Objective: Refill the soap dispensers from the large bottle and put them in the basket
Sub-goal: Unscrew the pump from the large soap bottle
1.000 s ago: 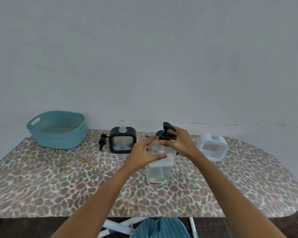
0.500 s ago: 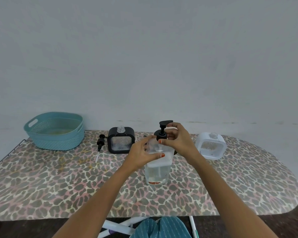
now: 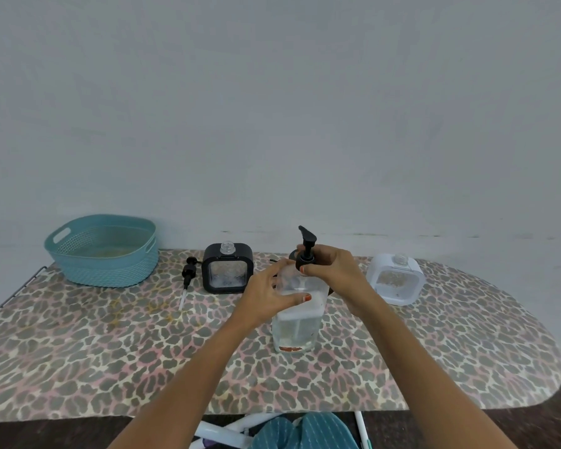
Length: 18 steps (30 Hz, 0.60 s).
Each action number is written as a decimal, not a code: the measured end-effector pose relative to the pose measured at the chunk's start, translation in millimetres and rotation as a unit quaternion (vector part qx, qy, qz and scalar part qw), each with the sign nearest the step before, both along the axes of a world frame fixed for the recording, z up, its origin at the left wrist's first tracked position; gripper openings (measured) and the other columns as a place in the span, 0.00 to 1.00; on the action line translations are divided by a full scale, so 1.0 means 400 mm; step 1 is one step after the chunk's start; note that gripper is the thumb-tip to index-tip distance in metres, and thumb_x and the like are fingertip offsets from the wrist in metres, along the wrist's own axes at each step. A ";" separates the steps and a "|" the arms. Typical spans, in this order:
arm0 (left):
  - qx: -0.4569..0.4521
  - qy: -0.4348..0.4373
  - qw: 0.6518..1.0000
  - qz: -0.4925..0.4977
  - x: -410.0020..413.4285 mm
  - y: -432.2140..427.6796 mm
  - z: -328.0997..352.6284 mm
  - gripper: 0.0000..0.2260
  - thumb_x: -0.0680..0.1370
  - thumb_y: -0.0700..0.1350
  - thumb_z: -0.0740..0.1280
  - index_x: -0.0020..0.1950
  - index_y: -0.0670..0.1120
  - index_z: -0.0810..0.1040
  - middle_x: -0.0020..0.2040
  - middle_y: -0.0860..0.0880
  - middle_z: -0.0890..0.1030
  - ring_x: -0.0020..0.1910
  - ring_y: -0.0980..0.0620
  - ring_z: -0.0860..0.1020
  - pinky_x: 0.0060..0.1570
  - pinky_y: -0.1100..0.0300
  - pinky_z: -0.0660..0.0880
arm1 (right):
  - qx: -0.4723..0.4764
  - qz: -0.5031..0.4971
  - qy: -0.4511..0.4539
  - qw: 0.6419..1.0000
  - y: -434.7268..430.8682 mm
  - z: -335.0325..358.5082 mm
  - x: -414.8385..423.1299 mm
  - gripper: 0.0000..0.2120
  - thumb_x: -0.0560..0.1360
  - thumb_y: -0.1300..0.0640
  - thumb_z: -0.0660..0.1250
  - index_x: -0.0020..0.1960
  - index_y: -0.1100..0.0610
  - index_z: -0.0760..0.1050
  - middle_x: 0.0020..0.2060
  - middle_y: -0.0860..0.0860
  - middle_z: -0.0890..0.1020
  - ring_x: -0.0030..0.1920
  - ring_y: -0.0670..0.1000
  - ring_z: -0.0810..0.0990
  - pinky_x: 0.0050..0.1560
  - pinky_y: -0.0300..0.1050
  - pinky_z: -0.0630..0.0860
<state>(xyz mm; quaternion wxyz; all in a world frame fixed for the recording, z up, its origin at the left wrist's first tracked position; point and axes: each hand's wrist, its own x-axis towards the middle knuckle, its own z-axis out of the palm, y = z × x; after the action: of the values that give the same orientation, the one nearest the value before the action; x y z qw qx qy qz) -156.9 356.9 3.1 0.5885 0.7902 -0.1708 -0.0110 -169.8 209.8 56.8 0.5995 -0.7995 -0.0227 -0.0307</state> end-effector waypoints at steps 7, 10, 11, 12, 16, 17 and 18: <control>-0.005 0.003 1.000 -0.004 -0.003 0.000 0.000 0.28 0.66 0.43 0.76 0.62 0.54 0.71 0.52 0.59 0.76 0.53 0.58 0.77 0.50 0.74 0.74 | -0.103 -0.079 -0.059 0.990 0.022 -0.018 0.008 0.21 0.64 0.56 0.77 0.50 0.55 0.69 0.42 0.48 0.75 0.40 0.44 0.73 0.36 0.28 0.68; -0.008 0.007 1.000 0.001 -0.001 0.000 -0.001 0.33 0.66 0.42 0.76 0.68 0.47 0.68 0.53 0.59 0.74 0.54 0.58 0.74 0.44 0.80 0.71 | -0.098 -0.088 -0.058 0.990 0.019 -0.018 0.010 0.17 0.65 0.59 0.76 0.49 0.58 0.73 0.36 0.45 0.77 0.36 0.42 0.74 0.36 0.27 0.70; -0.009 0.006 1.000 0.001 -0.002 0.000 0.002 0.33 0.66 0.42 0.76 0.68 0.47 0.68 0.53 0.59 0.73 0.54 0.59 0.74 0.43 0.81 0.70 | -0.087 -0.085 -0.054 0.991 0.016 -0.015 0.011 0.17 0.65 0.61 0.76 0.50 0.59 0.75 0.39 0.48 0.80 0.39 0.44 0.77 0.40 0.29 0.72; -0.010 0.006 1.000 0.001 0.000 0.001 0.003 0.32 0.66 0.42 0.76 0.67 0.48 0.68 0.52 0.59 0.73 0.53 0.59 0.74 0.43 0.81 0.70 | -0.063 -0.079 -0.045 0.994 0.011 -0.009 0.011 0.18 0.65 0.64 0.75 0.53 0.60 0.75 0.43 0.51 0.82 0.44 0.48 0.79 0.44 0.33 0.74; -0.009 0.001 1.000 -0.001 -0.001 0.000 0.000 0.29 0.66 0.42 0.76 0.63 0.54 0.68 0.50 0.61 0.74 0.52 0.59 0.74 0.43 0.79 0.71 | -0.020 -0.026 -0.005 0.999 0.005 0.002 0.010 0.22 0.67 0.66 0.70 0.60 0.58 0.72 0.49 0.53 0.80 0.49 0.48 0.79 0.46 0.36 0.74; -0.008 0.002 1.000 -0.001 -0.002 0.000 0.001 0.29 0.66 0.43 0.76 0.64 0.53 0.69 0.51 0.60 0.74 0.53 0.59 0.74 0.44 0.78 0.71 | -0.055 -0.031 -0.015 0.998 0.009 -0.002 0.011 0.22 0.67 0.63 0.72 0.59 0.57 0.72 0.48 0.52 0.79 0.46 0.46 0.78 0.45 0.36 0.73; -0.004 0.004 1.000 -0.001 0.000 0.000 -0.002 0.28 0.66 0.44 0.76 0.62 0.54 0.70 0.51 0.60 0.75 0.52 0.59 0.75 0.45 0.78 0.72 | -0.091 -0.045 -0.031 0.994 0.014 -0.010 0.014 0.23 0.66 0.59 0.74 0.58 0.57 0.72 0.47 0.52 0.77 0.43 0.44 0.75 0.42 0.34 0.71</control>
<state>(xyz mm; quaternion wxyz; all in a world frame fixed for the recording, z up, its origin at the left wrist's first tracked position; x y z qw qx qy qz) -156.7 356.9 2.2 0.5925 0.7875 -0.1693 -0.0139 -164.1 215.5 52.9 0.5216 -0.8494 -0.0078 -0.0806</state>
